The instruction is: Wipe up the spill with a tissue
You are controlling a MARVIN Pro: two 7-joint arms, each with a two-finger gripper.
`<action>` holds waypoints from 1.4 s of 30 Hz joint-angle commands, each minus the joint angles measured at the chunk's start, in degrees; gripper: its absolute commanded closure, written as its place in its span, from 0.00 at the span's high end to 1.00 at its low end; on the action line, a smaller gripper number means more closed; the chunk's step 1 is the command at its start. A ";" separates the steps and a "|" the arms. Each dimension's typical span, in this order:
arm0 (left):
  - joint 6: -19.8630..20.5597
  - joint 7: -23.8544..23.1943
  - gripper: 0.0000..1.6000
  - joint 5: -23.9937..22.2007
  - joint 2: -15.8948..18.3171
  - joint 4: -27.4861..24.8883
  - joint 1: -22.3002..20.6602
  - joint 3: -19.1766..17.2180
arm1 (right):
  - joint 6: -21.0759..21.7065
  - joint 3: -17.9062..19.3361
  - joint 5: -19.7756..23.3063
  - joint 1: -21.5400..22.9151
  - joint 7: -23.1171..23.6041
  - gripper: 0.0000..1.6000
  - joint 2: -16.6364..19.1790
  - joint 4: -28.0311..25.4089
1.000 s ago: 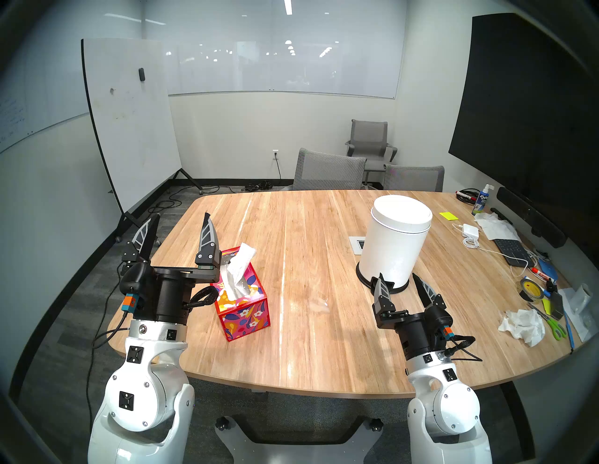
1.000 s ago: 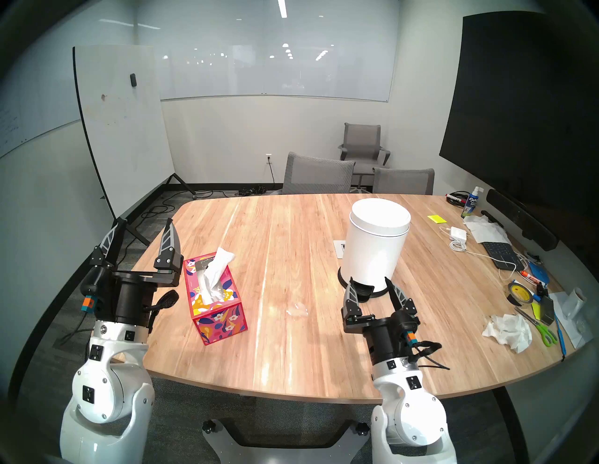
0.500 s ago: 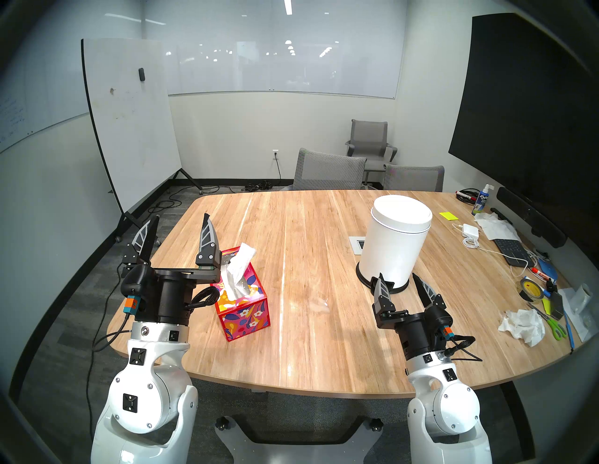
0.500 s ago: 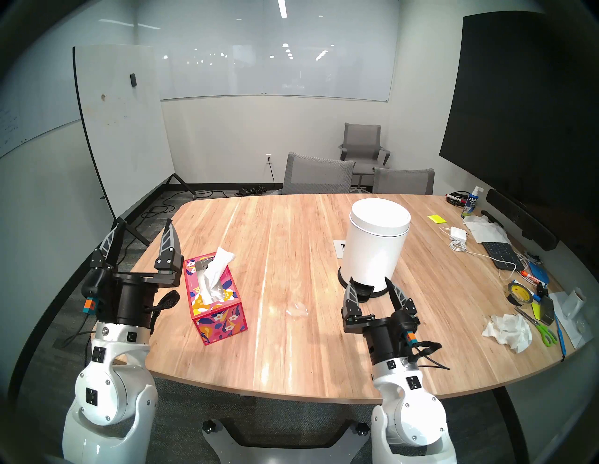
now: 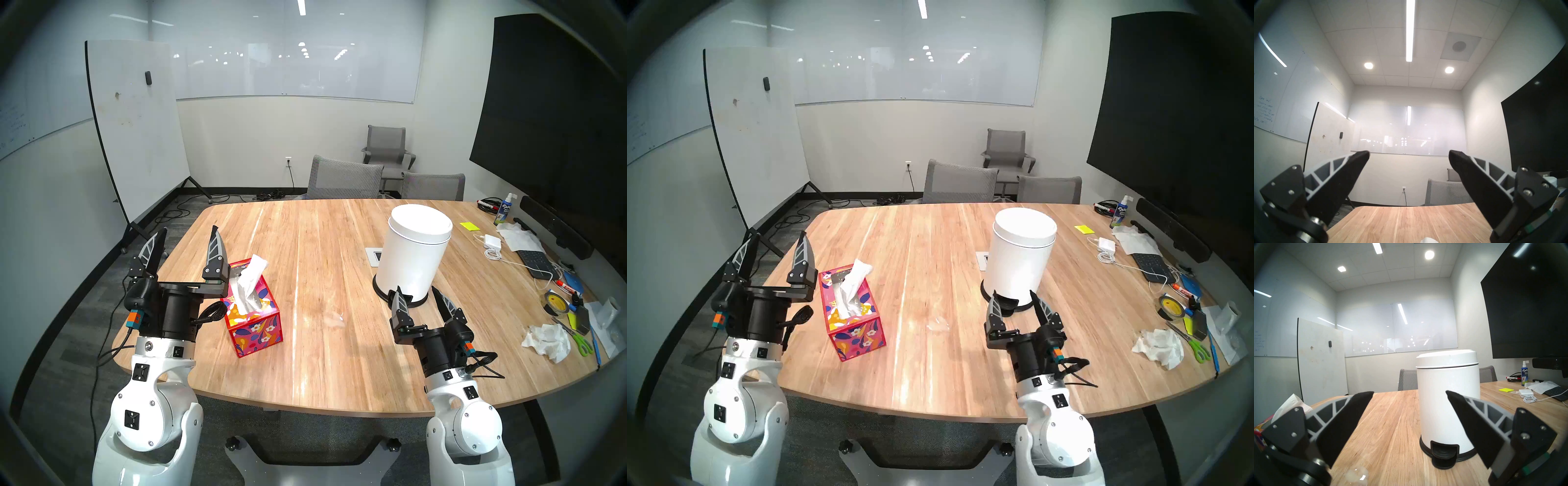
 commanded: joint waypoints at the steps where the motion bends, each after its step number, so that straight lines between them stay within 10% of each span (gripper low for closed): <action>1: 4.92 -1.04 1.00 -2.00 1.47 -3.42 -0.13 -0.97 | -0.13 0.03 -0.04 0.11 0.10 1.00 0.12 -1.09; 19: 19.97 -1.35 1.00 -8.62 1.38 -6.55 -1.11 -2.96 | -0.14 0.03 -0.04 0.11 0.11 1.00 0.11 -1.08; 42: 29.81 -4.23 1.00 -10.91 5.13 -6.55 -6.26 -6.18 | -0.17 0.03 -0.04 0.14 0.11 1.00 0.10 -1.03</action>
